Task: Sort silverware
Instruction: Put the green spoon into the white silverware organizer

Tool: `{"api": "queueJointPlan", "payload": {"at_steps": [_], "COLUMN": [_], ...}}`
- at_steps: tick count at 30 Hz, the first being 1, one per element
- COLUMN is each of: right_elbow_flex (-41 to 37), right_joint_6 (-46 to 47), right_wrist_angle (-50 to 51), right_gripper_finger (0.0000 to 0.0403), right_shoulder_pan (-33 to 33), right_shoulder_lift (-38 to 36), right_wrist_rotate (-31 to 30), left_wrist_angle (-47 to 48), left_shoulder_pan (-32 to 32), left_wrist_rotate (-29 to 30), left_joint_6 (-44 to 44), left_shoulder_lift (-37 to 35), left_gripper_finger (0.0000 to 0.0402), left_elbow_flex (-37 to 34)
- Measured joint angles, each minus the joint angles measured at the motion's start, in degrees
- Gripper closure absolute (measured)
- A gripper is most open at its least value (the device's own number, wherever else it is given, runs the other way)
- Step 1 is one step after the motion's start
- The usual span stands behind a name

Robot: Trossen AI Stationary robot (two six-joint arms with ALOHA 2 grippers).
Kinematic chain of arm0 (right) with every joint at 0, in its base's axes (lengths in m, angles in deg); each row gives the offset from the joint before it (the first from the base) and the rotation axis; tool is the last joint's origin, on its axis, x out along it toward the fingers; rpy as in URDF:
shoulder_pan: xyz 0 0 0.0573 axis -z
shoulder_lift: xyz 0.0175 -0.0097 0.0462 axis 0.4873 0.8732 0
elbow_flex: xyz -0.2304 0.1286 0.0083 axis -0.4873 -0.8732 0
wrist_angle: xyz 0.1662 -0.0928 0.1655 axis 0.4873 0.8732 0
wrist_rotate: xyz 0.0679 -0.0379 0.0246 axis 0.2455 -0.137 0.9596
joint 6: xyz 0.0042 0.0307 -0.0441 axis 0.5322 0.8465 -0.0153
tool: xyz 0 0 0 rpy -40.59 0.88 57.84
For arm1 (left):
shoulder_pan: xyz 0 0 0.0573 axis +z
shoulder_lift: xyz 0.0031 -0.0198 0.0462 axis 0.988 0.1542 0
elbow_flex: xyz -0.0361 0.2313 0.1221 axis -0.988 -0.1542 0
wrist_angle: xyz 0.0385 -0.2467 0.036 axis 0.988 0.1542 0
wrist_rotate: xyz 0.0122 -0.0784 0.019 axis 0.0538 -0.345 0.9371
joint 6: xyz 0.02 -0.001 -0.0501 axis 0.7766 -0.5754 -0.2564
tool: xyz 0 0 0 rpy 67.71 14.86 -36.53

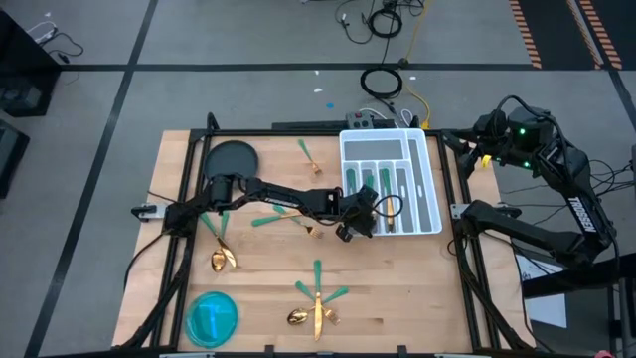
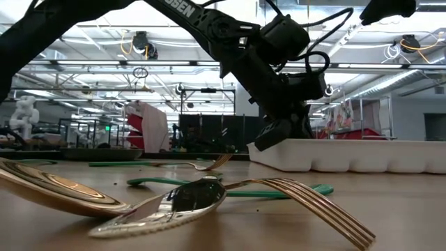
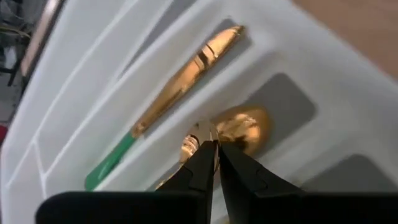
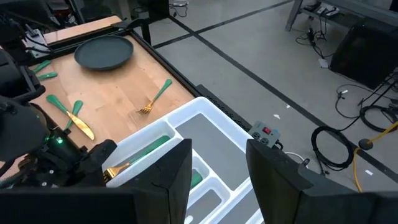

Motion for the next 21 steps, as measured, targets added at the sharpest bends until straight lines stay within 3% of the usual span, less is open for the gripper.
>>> {"api": "queueJointPlan", "payload": {"at_steps": [8,12,21], "right_elbow_flex": [0.0,0.0,0.0], "right_joint_6": [-0.4,-1.2,-2.4], "right_wrist_angle": [0.0,0.2,1.0], "right_gripper_finger": [0.0257,0.0255,0.021], "right_shoulder_pan": [0.0,0.0,0.0], "right_shoulder_lift": [0.0,0.0,0.0], "right_wrist_rotate": [0.0,0.1,0.2], "left_wrist_angle": [2.4,6.2,12.3], "left_shoulder_pan": [0.3,0.1,-0.3], "left_wrist_rotate": [2.5,0.6,-1.8], "left_joint_6": [-2.9,-3.3,-3.2], "left_shoulder_lift": [-0.3,-0.4,-0.5], "left_gripper_finger": [0.0367,0.0367,0.034], "left_elbow_flex": [0.3,2.3,4.9]}}
